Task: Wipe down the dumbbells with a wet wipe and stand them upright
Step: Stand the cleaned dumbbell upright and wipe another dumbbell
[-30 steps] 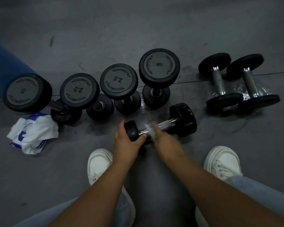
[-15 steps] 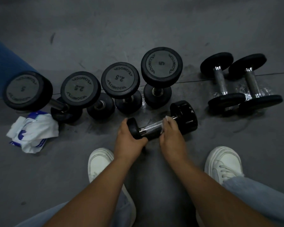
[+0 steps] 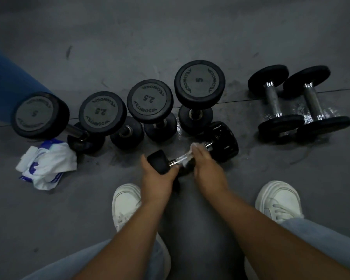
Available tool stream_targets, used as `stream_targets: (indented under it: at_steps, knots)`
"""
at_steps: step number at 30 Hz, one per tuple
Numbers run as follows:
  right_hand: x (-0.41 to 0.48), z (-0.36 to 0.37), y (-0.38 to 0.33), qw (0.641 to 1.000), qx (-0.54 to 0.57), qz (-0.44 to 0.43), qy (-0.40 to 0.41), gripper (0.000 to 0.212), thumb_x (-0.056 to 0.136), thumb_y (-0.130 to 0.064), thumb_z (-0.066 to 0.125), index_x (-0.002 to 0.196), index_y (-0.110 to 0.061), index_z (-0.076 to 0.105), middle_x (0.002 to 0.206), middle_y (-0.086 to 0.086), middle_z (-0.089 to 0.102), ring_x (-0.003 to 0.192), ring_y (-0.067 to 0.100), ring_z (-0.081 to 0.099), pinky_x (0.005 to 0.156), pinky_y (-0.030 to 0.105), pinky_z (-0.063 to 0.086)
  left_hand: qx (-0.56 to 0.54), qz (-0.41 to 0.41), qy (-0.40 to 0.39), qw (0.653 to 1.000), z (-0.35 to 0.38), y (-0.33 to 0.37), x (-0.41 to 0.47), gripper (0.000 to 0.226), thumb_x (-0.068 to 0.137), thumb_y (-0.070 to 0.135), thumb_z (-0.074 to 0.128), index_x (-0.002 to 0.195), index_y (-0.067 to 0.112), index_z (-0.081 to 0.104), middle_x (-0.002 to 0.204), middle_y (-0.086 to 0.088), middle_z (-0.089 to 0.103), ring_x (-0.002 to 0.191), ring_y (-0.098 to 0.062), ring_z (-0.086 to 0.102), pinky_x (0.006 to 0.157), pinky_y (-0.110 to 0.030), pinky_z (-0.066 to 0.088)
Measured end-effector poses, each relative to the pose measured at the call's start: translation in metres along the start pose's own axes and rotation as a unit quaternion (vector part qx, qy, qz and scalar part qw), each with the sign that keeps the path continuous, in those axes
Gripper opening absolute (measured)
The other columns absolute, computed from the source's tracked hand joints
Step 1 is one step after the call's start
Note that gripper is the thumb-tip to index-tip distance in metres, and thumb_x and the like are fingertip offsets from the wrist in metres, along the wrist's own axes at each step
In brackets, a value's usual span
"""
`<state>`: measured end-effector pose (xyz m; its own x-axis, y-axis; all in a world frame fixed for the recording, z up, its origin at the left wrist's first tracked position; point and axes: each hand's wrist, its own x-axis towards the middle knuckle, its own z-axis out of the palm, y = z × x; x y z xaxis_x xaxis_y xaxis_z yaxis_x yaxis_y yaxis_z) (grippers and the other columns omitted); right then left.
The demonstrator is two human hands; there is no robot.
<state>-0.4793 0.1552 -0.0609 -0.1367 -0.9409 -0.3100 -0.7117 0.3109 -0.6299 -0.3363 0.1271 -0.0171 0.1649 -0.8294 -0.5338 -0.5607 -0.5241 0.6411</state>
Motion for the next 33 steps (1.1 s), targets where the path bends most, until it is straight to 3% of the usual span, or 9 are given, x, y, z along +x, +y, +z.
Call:
stream_targets:
  at_steps: [5, 10, 12, 15, 18, 20, 22, 26, 33]
  knots:
    - [0.011, -0.007, -0.001, 0.995, -0.019, -0.060, -0.082, 0.046, 0.092, -0.018, 0.046, 0.135, -0.034, 0.044, 0.150, -0.013, 0.037, 0.127, 0.022, 0.051, 0.103, 0.034, 0.043, -0.004, -0.007, -0.008, 1.000, 0.008, -0.004, 0.000, 0.104, 0.071, 0.026, 0.081, 0.152, 0.031, 0.016, 0.131, -0.006, 0.058, 0.117, -0.027, 0.057, 0.098, -0.033, 0.045]
    - [0.015, 0.002, -0.015, 0.997, 0.000, -0.056, -0.059, 0.032, 0.092, -0.015, 0.045, 0.119, -0.020, 0.064, 0.125, 0.002, 0.062, 0.115, 0.024, 0.059, 0.098, 0.037, 0.047, 0.086, -0.037, -0.054, 0.994, -0.011, 0.003, 0.018, 0.083, 0.063, 0.051, 0.077, 0.132, 0.023, 0.041, 0.113, -0.007, 0.064, 0.101, -0.029, 0.062, 0.090, -0.042, 0.053]
    - [0.003, 0.009, -0.014, 0.996, 0.068, -0.063, 0.006, 0.032, 0.088, -0.013, 0.047, 0.110, -0.018, 0.069, 0.117, 0.002, 0.068, 0.111, 0.019, 0.062, 0.100, 0.032, 0.047, 0.092, -0.057, -0.095, 0.990, -0.022, 0.005, 0.024, 0.079, 0.059, 0.058, 0.076, 0.122, 0.022, 0.044, 0.108, -0.003, 0.062, 0.098, -0.027, 0.063, 0.089, -0.044, 0.055]
    - [-0.013, 0.009, 0.009, 0.984, 0.095, 0.027, 0.148, 0.044, 0.087, -0.001, 0.051, 0.125, -0.019, 0.065, 0.130, -0.015, 0.055, 0.121, -0.005, 0.048, 0.109, 0.012, 0.030, 0.066, -0.067, -0.057, 0.994, -0.022, 0.005, 0.018, 0.097, 0.071, 0.047, 0.077, 0.148, 0.021, 0.025, 0.126, -0.008, 0.060, 0.111, -0.031, 0.060, 0.095, -0.043, 0.051]
    - [-0.019, 0.014, -0.004, 0.998, 0.047, 0.043, 0.028, 0.035, 0.090, -0.042, 0.061, 0.122, -0.030, 0.067, 0.127, -0.015, 0.062, 0.119, -0.001, 0.055, 0.107, 0.031, 0.041, 0.075, -0.035, 0.009, 0.997, -0.007, -0.002, -0.013, 0.108, 0.077, 0.042, 0.078, 0.156, 0.025, 0.007, 0.131, -0.015, 0.060, 0.116, -0.035, 0.060, 0.094, -0.040, 0.048]
    - [-0.018, 0.004, -0.023, 0.991, 0.000, -0.090, -0.103, 0.046, 0.088, -0.052, 0.060, 0.128, -0.030, 0.061, 0.135, -0.008, 0.058, 0.123, 0.011, 0.054, 0.109, 0.037, 0.040, 0.051, -0.011, 0.006, 0.999, -0.002, -0.009, -0.027, 0.111, 0.077, 0.034, 0.080, 0.156, 0.029, 0.002, 0.127, -0.014, 0.062, 0.110, -0.033, 0.063, 0.088, -0.036, 0.049]
    - [-0.007, -0.009, -0.016, 0.993, -0.072, -0.059, -0.066, 0.050, 0.084, -0.055, 0.063, 0.126, -0.028, 0.063, 0.132, -0.006, 0.061, 0.115, 0.016, 0.061, 0.104, 0.038, 0.044, 0.018, -0.018, -0.004, 1.000, -0.001, -0.016, -0.024, 0.113, 0.076, 0.025, 0.081, 0.156, 0.031, 0.002, 0.125, -0.010, 0.062, 0.110, -0.030, 0.062, 0.084, -0.028, 0.044]
    - [0.004, -0.018, 0.002, 0.990, -0.128, -0.024, -0.050, 0.065, 0.088, -0.004, 0.047, 0.147, -0.029, 0.031, 0.159, -0.010, 0.015, 0.109, 0.033, 0.061, 0.091, 0.040, 0.050, 0.022, -0.037, 0.009, 0.999, -0.001, -0.011, -0.021, 0.108, 0.075, 0.025, 0.079, 0.155, 0.037, 0.007, 0.121, -0.006, 0.063, 0.110, -0.030, 0.061, 0.087, -0.030, 0.044]
    - [0.027, -0.012, -0.009, 1.000, 0.001, 0.011, -0.015, 0.037, 0.082, -0.007, 0.054, 0.118, -0.013, 0.061, 0.123, 0.004, 0.053, 0.101, 0.030, 0.061, 0.088, 0.032, 0.048, 0.111, -0.034, -0.066, 0.991, -0.029, 0.009, 0.019, 0.089, 0.056, 0.044, 0.075, 0.134, 0.024, 0.038, 0.114, -0.008, 0.064, 0.100, -0.029, 0.062, 0.089, -0.042, 0.053]
